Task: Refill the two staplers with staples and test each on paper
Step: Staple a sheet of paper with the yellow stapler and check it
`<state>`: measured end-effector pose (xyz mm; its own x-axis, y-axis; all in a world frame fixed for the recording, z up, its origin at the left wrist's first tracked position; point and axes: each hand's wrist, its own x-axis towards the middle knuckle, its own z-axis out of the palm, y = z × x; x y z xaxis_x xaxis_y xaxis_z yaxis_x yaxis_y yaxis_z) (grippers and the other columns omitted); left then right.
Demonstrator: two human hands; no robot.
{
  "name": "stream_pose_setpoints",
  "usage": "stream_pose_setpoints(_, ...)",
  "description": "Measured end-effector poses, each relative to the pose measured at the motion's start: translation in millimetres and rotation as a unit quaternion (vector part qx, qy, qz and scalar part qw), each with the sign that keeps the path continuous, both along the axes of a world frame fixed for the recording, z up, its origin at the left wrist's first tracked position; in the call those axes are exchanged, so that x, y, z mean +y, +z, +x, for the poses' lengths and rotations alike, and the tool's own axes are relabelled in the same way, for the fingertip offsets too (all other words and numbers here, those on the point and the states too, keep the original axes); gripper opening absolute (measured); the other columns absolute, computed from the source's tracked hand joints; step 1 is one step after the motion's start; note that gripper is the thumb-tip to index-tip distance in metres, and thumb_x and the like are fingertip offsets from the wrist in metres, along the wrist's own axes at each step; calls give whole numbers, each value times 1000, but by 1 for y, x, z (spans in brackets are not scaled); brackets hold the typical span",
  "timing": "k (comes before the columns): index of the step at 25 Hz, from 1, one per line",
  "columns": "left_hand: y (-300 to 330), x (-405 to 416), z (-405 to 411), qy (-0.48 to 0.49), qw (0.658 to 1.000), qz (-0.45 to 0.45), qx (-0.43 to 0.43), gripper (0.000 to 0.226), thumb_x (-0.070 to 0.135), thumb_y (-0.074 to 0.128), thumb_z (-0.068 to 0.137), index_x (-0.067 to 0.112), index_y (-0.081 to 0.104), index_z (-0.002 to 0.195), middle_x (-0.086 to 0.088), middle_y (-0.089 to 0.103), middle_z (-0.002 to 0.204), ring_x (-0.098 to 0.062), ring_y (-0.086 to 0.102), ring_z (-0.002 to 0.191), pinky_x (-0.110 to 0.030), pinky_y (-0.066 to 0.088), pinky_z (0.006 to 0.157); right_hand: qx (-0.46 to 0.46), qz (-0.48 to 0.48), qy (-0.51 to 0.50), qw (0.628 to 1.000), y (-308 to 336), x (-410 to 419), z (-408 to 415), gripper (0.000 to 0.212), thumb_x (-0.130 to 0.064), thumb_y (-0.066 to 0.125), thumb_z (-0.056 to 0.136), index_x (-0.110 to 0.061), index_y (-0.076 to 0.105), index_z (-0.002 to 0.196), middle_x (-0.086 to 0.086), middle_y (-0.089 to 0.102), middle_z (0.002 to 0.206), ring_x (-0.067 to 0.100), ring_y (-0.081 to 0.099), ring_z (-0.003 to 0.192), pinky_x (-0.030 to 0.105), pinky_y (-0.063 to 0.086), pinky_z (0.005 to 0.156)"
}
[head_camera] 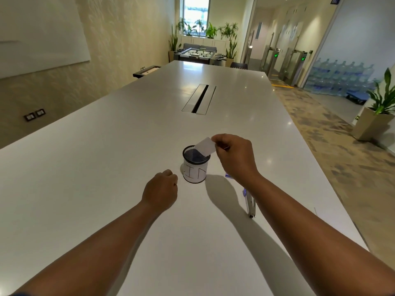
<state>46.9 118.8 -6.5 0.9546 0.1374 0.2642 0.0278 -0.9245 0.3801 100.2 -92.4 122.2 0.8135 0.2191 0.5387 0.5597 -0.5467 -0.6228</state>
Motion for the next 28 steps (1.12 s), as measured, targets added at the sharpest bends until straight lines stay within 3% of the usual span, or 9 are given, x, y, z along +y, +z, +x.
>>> stream_pose_setpoints(2, -1, 1, 3, -7, 1000, -17, -7, 17, 9, 52, 90, 8, 66, 82, -2, 62, 89, -27, 59, 78, -38, 52, 64, -12, -66, 1, 998, -7, 14, 13, 28, -2, 61, 90, -18, 79, 103, 1, 78, 96, 20, 68, 85, 32, 54, 78)
stream_pose_setpoints(8, -5, 4, 4, -18, 999, -23, -15, 16, 11, 52, 90, 8, 66, 82, -1, 61, 90, -26, 58, 78, -38, 51, 64, -5, -199, 47, 979, -30, 37, 31, 21, -7, 55, 92, -14, 75, 92, 7, 74, 84, 30, 64, 80, 39, 52, 69)
stream_pose_setpoints(12, -4, 2, 4, -20, 999, -23, -21, 16, 11, 52, 89, 8, 66, 81, -2, 62, 90, -26, 59, 79, -38, 52, 64, -17, -132, 56, 990, -40, 28, 22, 22, -2, 60, 91, -14, 78, 99, 7, 76, 87, 29, 67, 80, 40, 54, 73)
stream_pose_setpoints(16, -6, 2, 3, -19, 999, -3, -28, 15, 10, 54, 89, 8, 67, 81, -3, 63, 89, -28, 60, 79, -39, 53, 63, 15, -62, 4, 998, -47, -11, 14, 19, -2, 63, 93, -10, 78, 101, 12, 79, 93, 29, 71, 84, 43, 57, 80)
stream_pose_setpoints(20, -6, 0, 1, -38, 998, 28, -44, 15, 7, 58, 89, 9, 67, 77, -3, 63, 82, -28, 60, 74, -37, 51, 58, 88, -22, -77, 993, -61, -63, 0, 22, -5, 64, 94, -10, 78, 111, 6, 79, 104, 17, 72, 90, 26, 54, 87)
stream_pose_setpoints(23, -4, -11, 0, -72, 994, 65, -53, 17, 6, 60, 89, 10, 65, 74, -2, 62, 77, -27, 58, 66, -33, 47, 53, 115, -17, -124, 985, -78, -92, -18, 21, -4, 66, 92, -11, 77, 108, 6, 78, 100, 18, 71, 85, 33, 56, 84)
stream_pose_setpoints(25, -2, -31, 0, -102, 991, 70, -55, 21, 4, 61, 87, 11, 59, 67, -2, 57, 71, -24, 51, 59, -31, 41, 49, 138, -13, -140, 980, -86, -103, -32, 24, -4, 66, 89, -10, 76, 110, 5, 77, 102, 14, 67, 84, 30, 55, 84)
stream_pose_setpoints(28, -2, -74, 3, -147, 988, 32, -46, 25, 0, 59, 85, 12, 53, 64, -1, 52, 68, -22, 48, 57, -36, 41, 50, 145, -20, -152, 977, -97, -116, -45, 13, -8, 68, 86, -2, 72, 97, 11, 74, 89, 27, 67, 80, 42, 57, 79)
